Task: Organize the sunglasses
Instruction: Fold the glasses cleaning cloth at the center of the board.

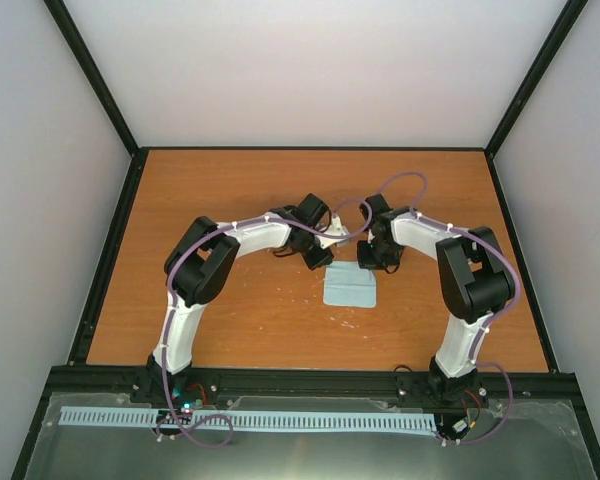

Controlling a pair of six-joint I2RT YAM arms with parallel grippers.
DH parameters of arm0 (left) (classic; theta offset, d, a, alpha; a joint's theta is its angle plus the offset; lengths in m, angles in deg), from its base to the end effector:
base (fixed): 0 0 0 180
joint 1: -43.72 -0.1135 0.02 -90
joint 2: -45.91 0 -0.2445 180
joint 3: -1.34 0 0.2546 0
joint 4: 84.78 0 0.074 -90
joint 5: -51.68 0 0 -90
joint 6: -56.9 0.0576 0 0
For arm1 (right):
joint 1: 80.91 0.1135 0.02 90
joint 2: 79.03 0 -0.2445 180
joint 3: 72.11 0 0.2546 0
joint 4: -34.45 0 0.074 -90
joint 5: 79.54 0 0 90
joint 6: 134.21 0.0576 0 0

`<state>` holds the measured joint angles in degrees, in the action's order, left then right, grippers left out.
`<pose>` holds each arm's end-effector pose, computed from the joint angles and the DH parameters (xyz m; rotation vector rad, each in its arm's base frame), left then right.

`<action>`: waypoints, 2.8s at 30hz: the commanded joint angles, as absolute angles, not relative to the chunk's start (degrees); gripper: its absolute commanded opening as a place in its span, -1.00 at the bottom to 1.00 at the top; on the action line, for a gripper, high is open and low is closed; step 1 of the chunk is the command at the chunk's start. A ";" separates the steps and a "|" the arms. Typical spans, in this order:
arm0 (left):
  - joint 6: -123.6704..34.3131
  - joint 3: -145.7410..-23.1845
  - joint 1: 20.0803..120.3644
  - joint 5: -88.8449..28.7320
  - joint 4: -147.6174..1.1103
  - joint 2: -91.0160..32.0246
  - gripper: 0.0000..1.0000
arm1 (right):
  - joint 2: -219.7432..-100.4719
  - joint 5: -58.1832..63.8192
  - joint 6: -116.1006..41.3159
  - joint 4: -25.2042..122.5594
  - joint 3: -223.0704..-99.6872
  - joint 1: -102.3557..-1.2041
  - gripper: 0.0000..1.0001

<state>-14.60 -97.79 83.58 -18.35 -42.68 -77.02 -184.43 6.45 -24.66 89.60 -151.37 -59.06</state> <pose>0.3237 -0.2959 0.0990 1.4236 2.3384 -0.5815 0.3079 0.1278 0.1071 -0.0686 3.0181 0.1801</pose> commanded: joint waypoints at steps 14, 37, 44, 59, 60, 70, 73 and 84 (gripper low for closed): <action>-13.69 -103.91 83.03 -20.23 -38.73 -74.17 -0.99 | -180.30 8.13 -22.88 88.46 -152.22 -59.18 -0.94; -13.73 -104.44 81.87 -21.23 -38.97 -72.45 -0.99 | -175.77 7.15 -23.19 82.02 -148.55 -60.08 -0.92; -14.81 -102.47 82.27 -19.71 -39.04 -71.17 -0.99 | -175.85 7.31 -24.14 81.53 -145.84 -60.12 -0.92; -16.11 -94.99 86.67 -19.07 -40.94 -69.31 -0.99 | -172.89 4.82 -24.33 78.61 -139.25 -60.08 -0.87; -16.21 -94.92 86.70 -19.07 -40.95 -69.38 -0.99 | -172.63 4.63 -24.34 78.35 -138.82 -60.09 -0.85; -16.62 -92.76 86.79 -18.99 -41.74 -68.93 -0.99 | -169.31 -0.36 -23.98 75.25 -135.16 -60.08 -0.51; -16.94 -92.21 86.87 -18.82 -42.09 -68.84 -0.99 | -168.82 -1.87 -23.75 74.34 -134.59 -60.09 -0.50; -17.61 -91.60 87.17 -19.20 -42.74 -68.11 -0.96 | -167.09 -5.86 -22.50 70.57 -130.77 -60.13 -0.53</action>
<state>-16.59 -91.93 86.55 -19.68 -41.61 -70.95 -168.37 -3.61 -23.45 73.29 -132.35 -59.89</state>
